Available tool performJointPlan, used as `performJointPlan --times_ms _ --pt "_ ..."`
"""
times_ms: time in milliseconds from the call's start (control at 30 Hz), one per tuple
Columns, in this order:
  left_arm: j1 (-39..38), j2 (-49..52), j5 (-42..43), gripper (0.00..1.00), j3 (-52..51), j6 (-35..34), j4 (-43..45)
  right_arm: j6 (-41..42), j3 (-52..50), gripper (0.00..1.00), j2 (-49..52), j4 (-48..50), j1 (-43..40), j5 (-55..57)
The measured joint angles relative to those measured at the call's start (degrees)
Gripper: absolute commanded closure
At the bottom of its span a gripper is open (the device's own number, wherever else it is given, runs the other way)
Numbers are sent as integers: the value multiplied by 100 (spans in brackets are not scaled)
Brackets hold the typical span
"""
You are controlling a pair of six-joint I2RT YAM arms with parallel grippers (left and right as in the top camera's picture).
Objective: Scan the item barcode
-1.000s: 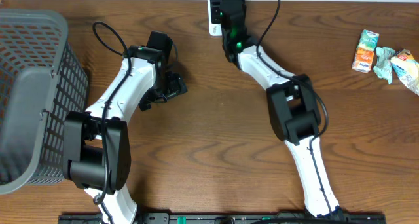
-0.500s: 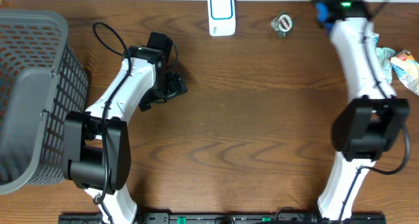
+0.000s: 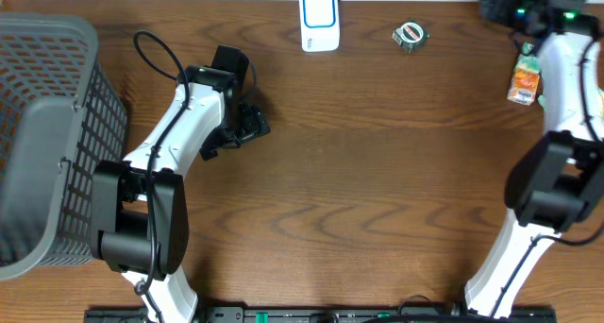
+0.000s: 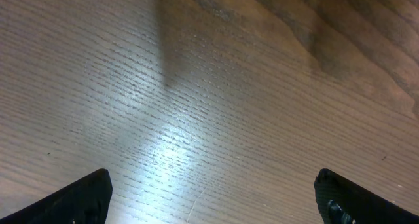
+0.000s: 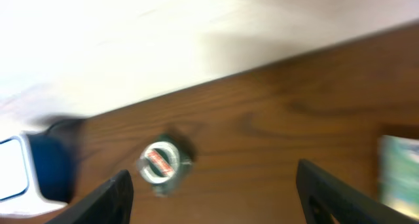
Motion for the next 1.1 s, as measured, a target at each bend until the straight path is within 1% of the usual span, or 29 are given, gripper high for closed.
performJointPlan --times_ms 100,133,167,233,267,333,367,467,600,767,933,1100 --pt "0 0 0 3 0 0 0 0 0 66 284 551 352 -63" --pt "0 0 2 2 -2 0 -9 -2 0 69 505 955 549 -83" --pt "0 0 0 2 -2 0 -4 15 -2 75 680 1161 688 -90" --pt "0 0 2 2 -2 0 -9 129 -13 78 1036 1840 946 -116" --pt "0 0 2 2 -2 -2 -11 190 -13 84 1193 2105 1034 -122" --pt "0 0 0 2 -2 0 -15 363 -17 90 1473 2575 1198 -125" --pt "0 0 0 2 -2 0 -13 457 -20 97 1674 2885 1309 -133" --pt "0 0 0 2 -2 -2 -17 704 -37 99 2068 3383 1537 68" --pt "0 0 0 2 -2 0 -15 820 -37 99 2487 3523 1818 903" --pt "0 0 0 2 -2 -2 -15 745 -39 99 2568 3432 1858 1766" --pt "0 0 0 2 -2 0 -13 452 -35 99 2555 3158 1753 2647" --pt "0 0 0 2 -2 0 -15 299 -37 99 2441 2682 1698 4323"
